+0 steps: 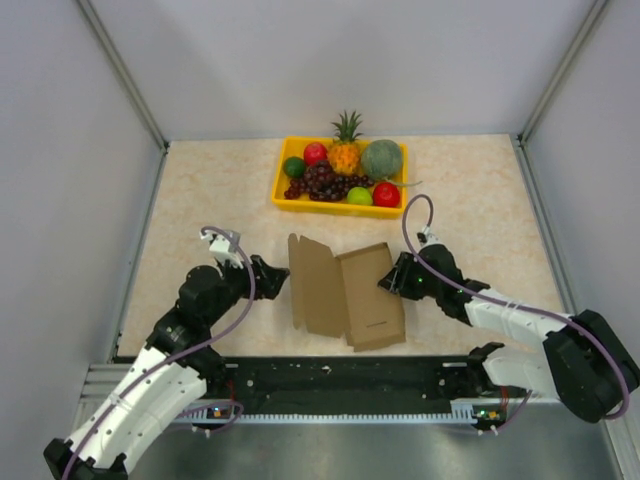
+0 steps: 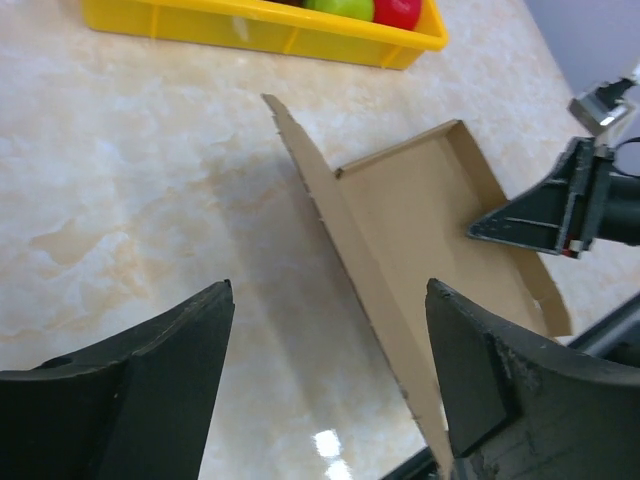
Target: Fold the paper box
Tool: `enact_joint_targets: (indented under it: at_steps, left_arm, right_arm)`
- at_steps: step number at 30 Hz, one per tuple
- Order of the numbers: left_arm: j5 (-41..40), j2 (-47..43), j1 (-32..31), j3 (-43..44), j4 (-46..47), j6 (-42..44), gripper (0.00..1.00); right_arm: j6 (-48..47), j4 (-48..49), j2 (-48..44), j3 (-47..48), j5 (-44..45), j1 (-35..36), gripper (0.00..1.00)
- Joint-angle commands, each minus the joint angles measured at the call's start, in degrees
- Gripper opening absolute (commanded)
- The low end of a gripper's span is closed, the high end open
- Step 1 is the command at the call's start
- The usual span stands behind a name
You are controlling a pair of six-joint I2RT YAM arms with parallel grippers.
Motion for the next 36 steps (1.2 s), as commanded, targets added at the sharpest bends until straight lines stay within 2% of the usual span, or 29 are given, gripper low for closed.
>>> enact_joint_targets:
  at_steps: [1,9,15,20,24,36]
  left_arm:
    - [7.17,0.89,0.27,-0.6,6.79,-3.17,0.85]
    - [11.39,19.95,0.27,4.41,12.86,-3.34,0.87]
    - [20.61,27.42,0.27,3.79,25.34,-7.55,0.87]
    - [22.9,33.32,-0.61,8.18,26.05,-7.12,0.84]
    - [23.96,39.81,-2.98,12.05,26.41,-6.42,0.81]
    - [23.88,47.04,-7.64,12.59,34.66,-10.81,0.79]
  right_arm:
    - [0.17,5.66,0.86,0.12,-0.72,-0.61,0.45]
    - [-9.49,-3.9,2.09,6.36,1.38,-0.52,0.54]
    - [-13.71,-8.31,3.5,9.79,2.88,0.97,0.57]
    - [-16.88,-12.88,4.72,12.34,4.28,1.15,0.58]
    - [-18.38,-13.94,6.75,13.31,5.95,4.03,0.58]
    - [-17.94,-15.09,13.96,19.98,14.48,13.18,0.58]
